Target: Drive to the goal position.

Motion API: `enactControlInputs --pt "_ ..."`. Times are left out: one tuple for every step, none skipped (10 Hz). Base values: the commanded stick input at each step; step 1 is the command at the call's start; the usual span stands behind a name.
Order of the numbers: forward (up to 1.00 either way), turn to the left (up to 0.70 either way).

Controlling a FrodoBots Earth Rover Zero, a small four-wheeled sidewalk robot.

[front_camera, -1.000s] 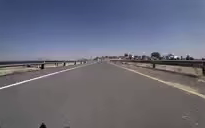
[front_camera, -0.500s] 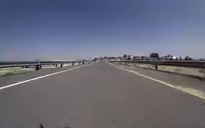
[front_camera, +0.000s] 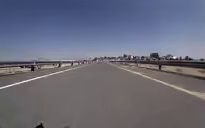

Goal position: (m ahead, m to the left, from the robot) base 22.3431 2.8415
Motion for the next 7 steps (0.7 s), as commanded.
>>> enactControlInputs --pt "1.0 0.0" --pt "1.0 0.0" --pt "1.0 0.0" --pt "1.0 0.0" --pt "1.0 0.0" --pt "1.0 0.0" --pt "1.0 0.0"
